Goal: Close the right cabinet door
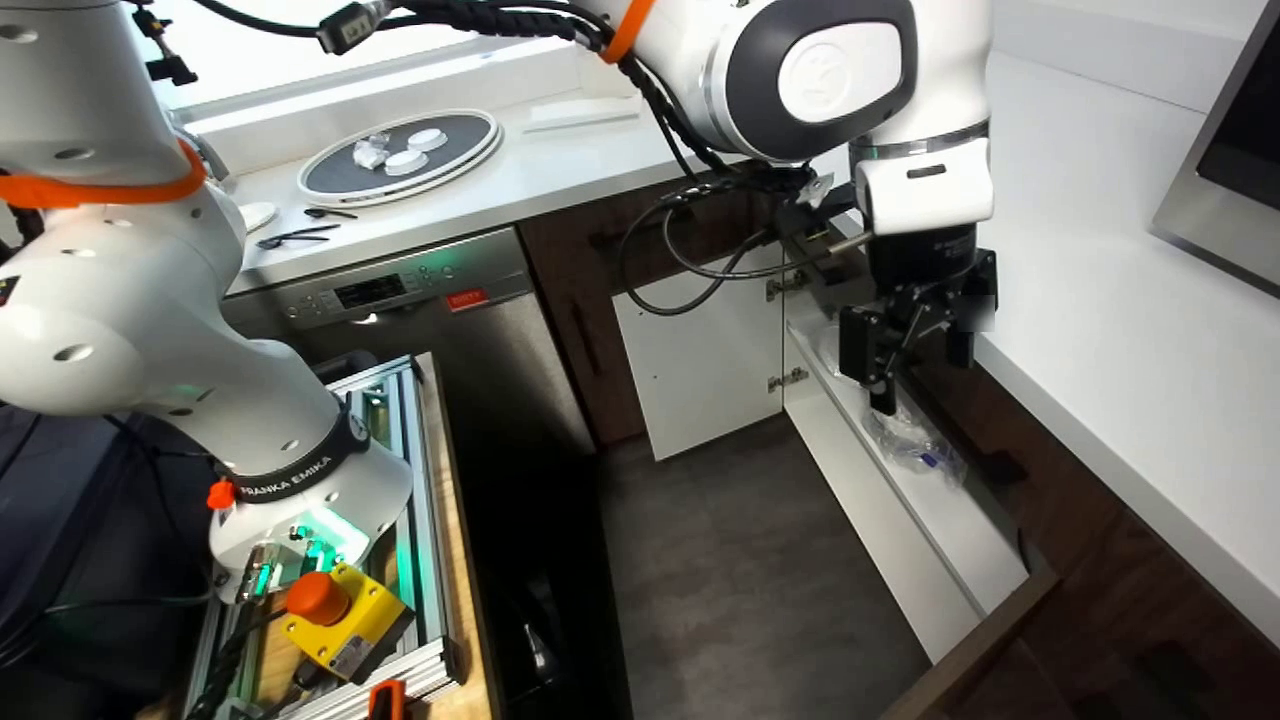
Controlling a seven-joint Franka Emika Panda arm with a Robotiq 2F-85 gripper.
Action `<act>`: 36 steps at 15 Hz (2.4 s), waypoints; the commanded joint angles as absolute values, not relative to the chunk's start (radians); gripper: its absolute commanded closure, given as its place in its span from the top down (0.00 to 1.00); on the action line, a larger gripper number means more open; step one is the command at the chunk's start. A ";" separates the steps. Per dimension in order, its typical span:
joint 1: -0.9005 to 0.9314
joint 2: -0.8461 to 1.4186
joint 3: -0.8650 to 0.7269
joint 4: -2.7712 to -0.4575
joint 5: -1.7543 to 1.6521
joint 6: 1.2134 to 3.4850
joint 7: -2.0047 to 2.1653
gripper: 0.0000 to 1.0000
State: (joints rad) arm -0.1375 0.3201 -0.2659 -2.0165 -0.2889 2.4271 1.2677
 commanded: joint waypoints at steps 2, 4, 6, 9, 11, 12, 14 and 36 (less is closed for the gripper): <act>-0.124 0.322 -0.279 -2.013 -0.281 2.426 1.264 1.00; -0.135 0.382 -0.292 -1.978 -0.283 2.474 1.277 1.00; -0.155 0.433 -0.306 -1.950 -0.266 2.501 1.259 1.00; -0.188 0.537 -0.352 -1.897 -0.270 2.590 1.227 1.00; -0.213 0.614 -0.380 -1.858 -0.254 2.646 1.207 1.00; -0.220 0.654 -0.398 -1.837 -0.252 2.668 1.205 1.00; -0.238 0.739 -0.419 -1.792 -0.228 2.713 1.196 0.73; -0.320 1.088 -0.441 -1.498 -0.015 2.388 1.023 0.00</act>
State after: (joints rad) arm -0.3124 1.0635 -0.4381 -1.5468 -0.0222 2.4685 1.0649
